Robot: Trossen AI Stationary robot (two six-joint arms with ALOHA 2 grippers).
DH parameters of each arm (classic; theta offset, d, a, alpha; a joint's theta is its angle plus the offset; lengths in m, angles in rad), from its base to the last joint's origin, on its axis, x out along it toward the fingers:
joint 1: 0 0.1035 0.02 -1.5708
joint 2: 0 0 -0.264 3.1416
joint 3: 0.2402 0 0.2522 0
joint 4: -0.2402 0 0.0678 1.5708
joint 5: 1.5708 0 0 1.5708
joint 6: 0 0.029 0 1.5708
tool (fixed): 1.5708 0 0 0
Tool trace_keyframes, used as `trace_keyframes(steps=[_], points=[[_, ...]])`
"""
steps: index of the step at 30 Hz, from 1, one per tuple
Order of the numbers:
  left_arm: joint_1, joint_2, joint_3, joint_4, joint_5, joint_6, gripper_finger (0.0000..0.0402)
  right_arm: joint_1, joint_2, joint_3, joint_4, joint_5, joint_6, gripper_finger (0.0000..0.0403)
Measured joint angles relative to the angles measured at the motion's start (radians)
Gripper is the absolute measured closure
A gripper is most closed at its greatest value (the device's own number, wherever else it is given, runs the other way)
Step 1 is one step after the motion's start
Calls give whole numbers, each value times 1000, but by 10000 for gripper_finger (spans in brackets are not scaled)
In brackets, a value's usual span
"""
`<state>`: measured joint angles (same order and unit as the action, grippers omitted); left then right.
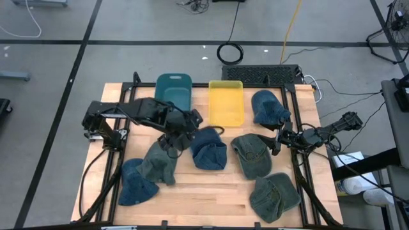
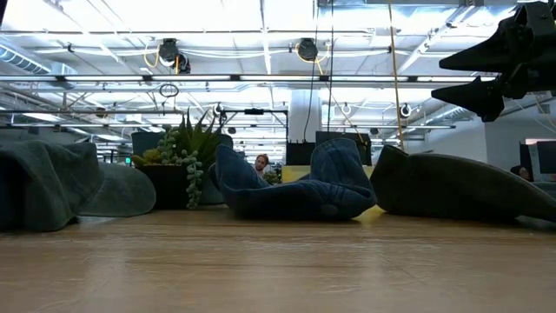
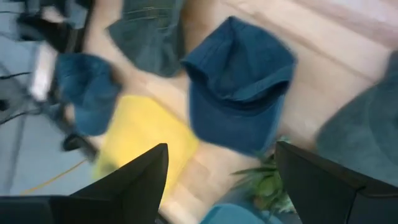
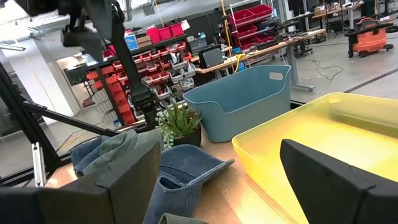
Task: Pick & Place hat
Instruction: Put the middle blue cap into the yellow bin
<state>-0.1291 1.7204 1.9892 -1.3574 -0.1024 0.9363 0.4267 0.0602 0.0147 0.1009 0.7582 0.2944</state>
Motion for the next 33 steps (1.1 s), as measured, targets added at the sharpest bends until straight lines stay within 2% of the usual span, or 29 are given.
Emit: trace_keyframes(steps=[11, 16, 26, 33], points=[[-24, 83, -28, -15, 24, -55, 103, 0, 4, 0, 0, 0, 0, 83], [-29, 75, -153, 54, 25, -49, 100, 0, 6, 0, 0, 0, 0, 83], [-30, 31, -388, 253, 24, -42, 61, 0, 8, 0, 0, 0, 0, 83], [-30, 18, -524, 388, 24, -39, 65, 0, 9, 0, 0, 0, 0, 83]])
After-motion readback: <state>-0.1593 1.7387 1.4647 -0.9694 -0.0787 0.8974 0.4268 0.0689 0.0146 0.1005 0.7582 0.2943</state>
